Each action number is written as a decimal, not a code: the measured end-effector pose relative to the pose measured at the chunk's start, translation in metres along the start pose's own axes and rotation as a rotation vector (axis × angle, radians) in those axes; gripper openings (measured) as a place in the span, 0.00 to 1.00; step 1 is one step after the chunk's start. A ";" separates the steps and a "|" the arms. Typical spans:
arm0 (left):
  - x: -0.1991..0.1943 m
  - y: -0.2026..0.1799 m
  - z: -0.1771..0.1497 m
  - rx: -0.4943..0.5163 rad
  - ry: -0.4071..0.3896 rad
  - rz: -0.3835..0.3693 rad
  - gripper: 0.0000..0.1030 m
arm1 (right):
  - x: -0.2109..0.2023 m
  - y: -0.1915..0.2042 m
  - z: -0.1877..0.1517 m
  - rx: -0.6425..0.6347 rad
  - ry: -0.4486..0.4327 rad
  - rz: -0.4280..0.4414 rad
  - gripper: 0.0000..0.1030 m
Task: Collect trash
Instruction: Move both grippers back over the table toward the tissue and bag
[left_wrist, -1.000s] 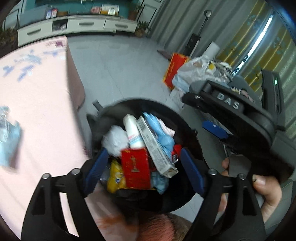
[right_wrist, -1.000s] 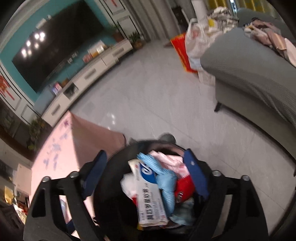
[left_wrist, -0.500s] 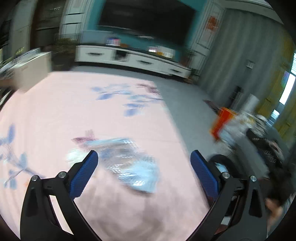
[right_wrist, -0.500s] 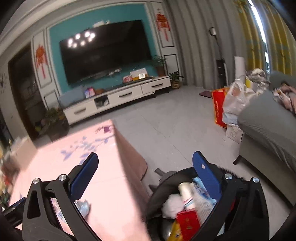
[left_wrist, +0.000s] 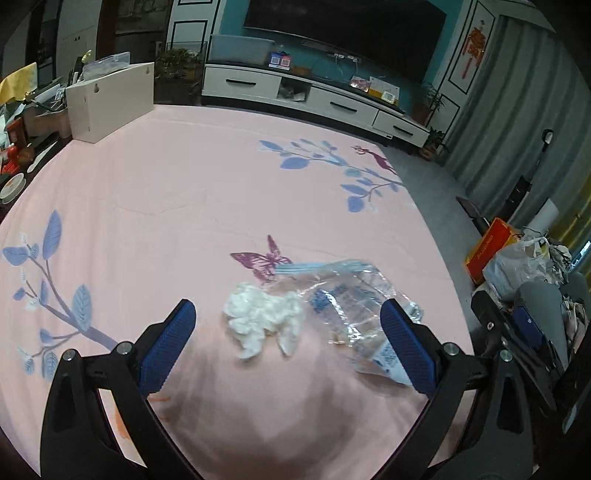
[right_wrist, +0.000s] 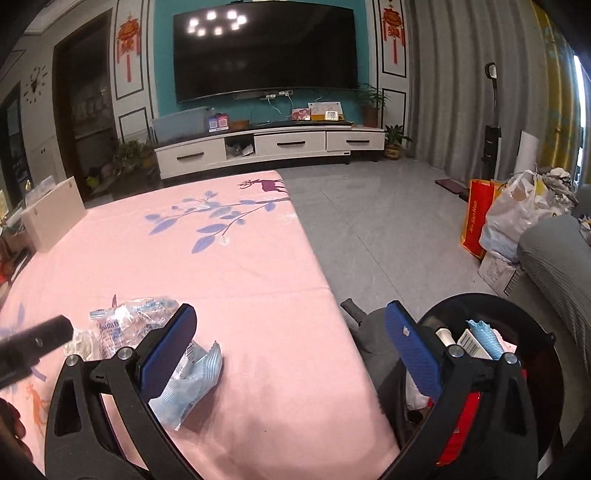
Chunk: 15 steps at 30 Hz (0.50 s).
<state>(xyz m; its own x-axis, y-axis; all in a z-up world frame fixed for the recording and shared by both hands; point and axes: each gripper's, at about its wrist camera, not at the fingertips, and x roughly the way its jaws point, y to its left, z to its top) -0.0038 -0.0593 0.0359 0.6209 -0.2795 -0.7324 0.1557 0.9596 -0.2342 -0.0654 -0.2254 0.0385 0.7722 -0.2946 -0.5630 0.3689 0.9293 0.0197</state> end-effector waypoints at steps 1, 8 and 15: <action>0.000 0.002 0.000 -0.004 -0.001 0.003 0.97 | 0.001 0.003 -0.001 -0.011 0.001 -0.004 0.97; 0.001 0.015 0.003 -0.015 0.014 0.013 0.97 | 0.002 0.017 -0.009 -0.054 0.012 -0.001 0.97; -0.002 0.025 0.005 -0.047 0.019 0.016 0.97 | 0.003 0.025 -0.013 -0.095 0.015 -0.004 0.97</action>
<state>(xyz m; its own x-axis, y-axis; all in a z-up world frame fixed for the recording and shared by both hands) 0.0030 -0.0347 0.0350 0.6085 -0.2652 -0.7479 0.1091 0.9615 -0.2522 -0.0604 -0.2005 0.0267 0.7625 -0.2958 -0.5754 0.3211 0.9451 -0.0604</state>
